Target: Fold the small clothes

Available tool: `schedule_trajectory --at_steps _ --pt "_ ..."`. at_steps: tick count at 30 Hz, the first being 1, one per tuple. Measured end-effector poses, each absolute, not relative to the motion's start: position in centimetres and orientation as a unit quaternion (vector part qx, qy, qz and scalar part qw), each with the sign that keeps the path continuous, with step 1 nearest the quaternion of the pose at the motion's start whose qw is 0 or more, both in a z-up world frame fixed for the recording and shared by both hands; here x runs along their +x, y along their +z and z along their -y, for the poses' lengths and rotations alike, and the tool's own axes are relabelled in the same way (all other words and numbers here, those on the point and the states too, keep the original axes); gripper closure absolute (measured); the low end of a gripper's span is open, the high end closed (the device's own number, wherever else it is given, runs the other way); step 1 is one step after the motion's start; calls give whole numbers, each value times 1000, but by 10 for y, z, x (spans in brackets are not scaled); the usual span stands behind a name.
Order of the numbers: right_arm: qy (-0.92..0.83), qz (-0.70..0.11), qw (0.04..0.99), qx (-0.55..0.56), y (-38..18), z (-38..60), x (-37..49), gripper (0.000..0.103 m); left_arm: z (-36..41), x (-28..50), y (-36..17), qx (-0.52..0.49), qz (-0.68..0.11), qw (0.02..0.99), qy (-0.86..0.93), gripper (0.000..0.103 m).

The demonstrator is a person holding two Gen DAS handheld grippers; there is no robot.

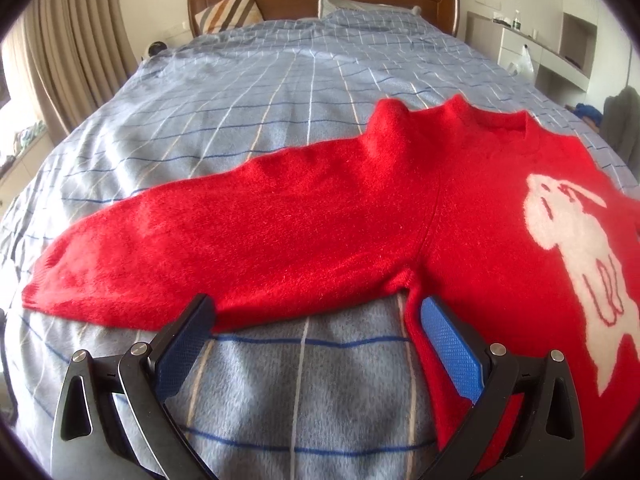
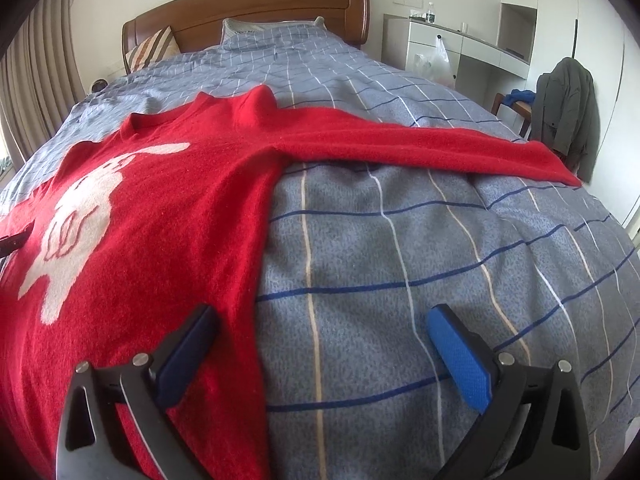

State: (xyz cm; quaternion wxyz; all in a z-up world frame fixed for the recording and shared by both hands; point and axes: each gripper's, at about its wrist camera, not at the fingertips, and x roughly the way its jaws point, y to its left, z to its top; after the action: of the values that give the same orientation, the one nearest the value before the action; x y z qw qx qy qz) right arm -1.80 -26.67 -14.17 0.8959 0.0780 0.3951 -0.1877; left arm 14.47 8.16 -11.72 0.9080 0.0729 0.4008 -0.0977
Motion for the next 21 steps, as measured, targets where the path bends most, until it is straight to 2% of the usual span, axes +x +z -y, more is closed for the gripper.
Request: schedule_trajectory --at_steps 4,9,13,16,21 --pt "-196 -384 898 82 -122 267 -28 0 -79 89 -87 50 -363 924 -110 0" --pt "-158 -368 912 86 -103 235 -31 0 -46 30 -93 23 -392 907 -152 0" --pt "-124 -377 915 65 -121 202 -22 0 -19 12 -127 48 -431 890 -143 0" --pt "-128 -390 910 52 -146 195 -18 0 -12 4 -137 62 -413 900 -126 0" --pt "-119 -361 923 54 -162 198 -23 0 -12 8 -140 56 -413 902 -114 0"
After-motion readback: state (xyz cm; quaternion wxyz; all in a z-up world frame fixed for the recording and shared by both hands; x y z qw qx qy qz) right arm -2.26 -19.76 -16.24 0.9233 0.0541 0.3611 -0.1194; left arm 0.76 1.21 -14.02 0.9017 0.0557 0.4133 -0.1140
